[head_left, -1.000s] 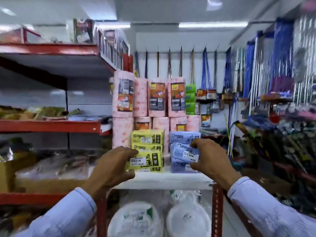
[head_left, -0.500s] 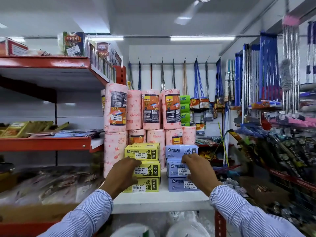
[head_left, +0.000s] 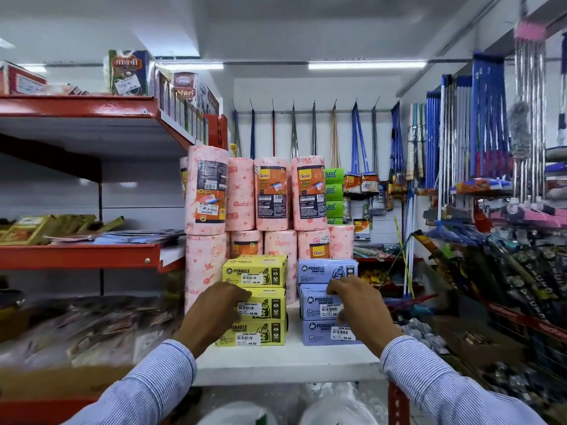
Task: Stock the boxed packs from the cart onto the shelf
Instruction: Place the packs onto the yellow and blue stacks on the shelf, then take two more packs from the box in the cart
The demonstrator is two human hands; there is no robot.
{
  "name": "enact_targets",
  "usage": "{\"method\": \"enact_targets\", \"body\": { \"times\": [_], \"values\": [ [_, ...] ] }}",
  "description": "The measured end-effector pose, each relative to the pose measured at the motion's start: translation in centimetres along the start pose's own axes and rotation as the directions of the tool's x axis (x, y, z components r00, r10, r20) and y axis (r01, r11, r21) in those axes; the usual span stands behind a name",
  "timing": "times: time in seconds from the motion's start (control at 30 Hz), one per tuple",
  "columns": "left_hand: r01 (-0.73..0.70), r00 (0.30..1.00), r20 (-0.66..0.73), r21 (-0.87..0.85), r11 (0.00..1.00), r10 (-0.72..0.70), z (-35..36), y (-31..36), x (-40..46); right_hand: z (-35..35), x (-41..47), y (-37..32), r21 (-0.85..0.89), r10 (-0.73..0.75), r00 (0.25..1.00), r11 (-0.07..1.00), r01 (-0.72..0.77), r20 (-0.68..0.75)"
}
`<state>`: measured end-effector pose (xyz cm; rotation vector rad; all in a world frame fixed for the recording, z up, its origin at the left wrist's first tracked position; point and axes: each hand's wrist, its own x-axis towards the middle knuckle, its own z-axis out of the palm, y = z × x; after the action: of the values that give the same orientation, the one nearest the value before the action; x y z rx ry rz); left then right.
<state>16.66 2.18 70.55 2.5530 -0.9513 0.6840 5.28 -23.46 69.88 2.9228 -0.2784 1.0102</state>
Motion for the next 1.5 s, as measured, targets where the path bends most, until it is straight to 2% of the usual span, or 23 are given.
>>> {"method": "enact_targets", "body": {
  "times": [0.1,0.23,0.27,0.4,0.5,0.67,0.83,0.97,1.07,1.17,1.23,1.27,1.37,1.43,1.5],
  "values": [
    [0.014,1.0,-0.012,-0.01,1.0,-0.015,0.1,0.1,-0.2,0.2,-0.4,-0.1,0.0,-0.014,0.999,1.0,0.014,-0.038],
    [-0.113,0.983,-0.137,0.089,0.99,0.124,0.5,0.6,-1.6,0.2,-2.0,-0.7,-0.029,-0.065,0.994,0.998,0.063,-0.091],
    [-0.152,0.979,-0.113,0.14,0.978,0.169,2.0,0.8,-3.0,1.5,-3.8,-0.9,-0.035,-0.069,0.996,0.997,0.067,-0.052],
    [-0.242,0.945,-0.188,0.143,0.96,0.266,3.0,3.1,-6.5,0.4,-7.6,-2.0,0.008,-0.055,0.995,0.998,0.056,-0.083],
    [-0.256,0.954,-0.133,0.102,0.961,0.269,5.1,4.6,-11.2,1.0,-12.9,-2.7,0.024,-0.065,0.997,0.998,0.066,-0.035],
    [-0.234,0.971,0.041,-0.012,0.972,0.234,11.6,5.5,-19.8,5.6,-23.5,-2.2,0.103,-0.081,0.985,0.992,0.066,0.152],
    [-0.171,0.944,0.267,-0.109,0.979,0.195,18.5,5.5,-28.0,11.6,-32.8,-1.2,0.186,0.007,0.925,0.979,-0.084,0.379],
    [-0.082,0.881,0.447,-0.174,0.981,0.154,24.8,5.7,-35.0,17.3,-40.1,-1.2,0.181,0.037,0.832,0.97,-0.164,0.554],
    [-0.039,0.799,0.584,-0.186,0.982,0.143,30.2,6.0,-40.2,21.6,-44.8,-1.2,0.156,0.044,0.729,0.967,-0.204,0.683],
    [-0.004,0.685,0.714,-0.193,0.981,0.144,36.1,5.8,-45.1,25.8,-48.8,-1.2,0.126,0.036,0.567,0.962,-0.243,0.823],
    [0.039,0.612,0.779,-0.199,0.979,0.134,39.6,5.8,-47.3,28.7,-51.1,-1.2,0.105,0.016,0.423,0.96,-0.26,0.906],
    [0.068,0.565,0.816,-0.196,0.978,0.124,41.1,5.9,-48.1,30.1,-52.1,-1.1,0.101,0.001,0.363,0.96,-0.261,0.932],
    [0.081,0.415,0.904,-0.153,0.985,0.106,45.7,5.5,-49.5,33.7,-54.5,-1.2,0.084,-0.03,0.247,0.974,-0.212,0.968],
    [0.103,0.367,0.924,-0.155,0.983,0.108,48.4,5.2,-50.5,35.9,-56.4,-1.4,0.088,-0.05,0.201,0.979,-0.185,0.978],
    [0.136,0.359,0.923,-0.2,0.97,0.14,49.6,5.3,-50.8,37.2,-57.6,-1.8,0.082,-0.057,0.164,0.985,-0.154,0.985]
  ]
}}
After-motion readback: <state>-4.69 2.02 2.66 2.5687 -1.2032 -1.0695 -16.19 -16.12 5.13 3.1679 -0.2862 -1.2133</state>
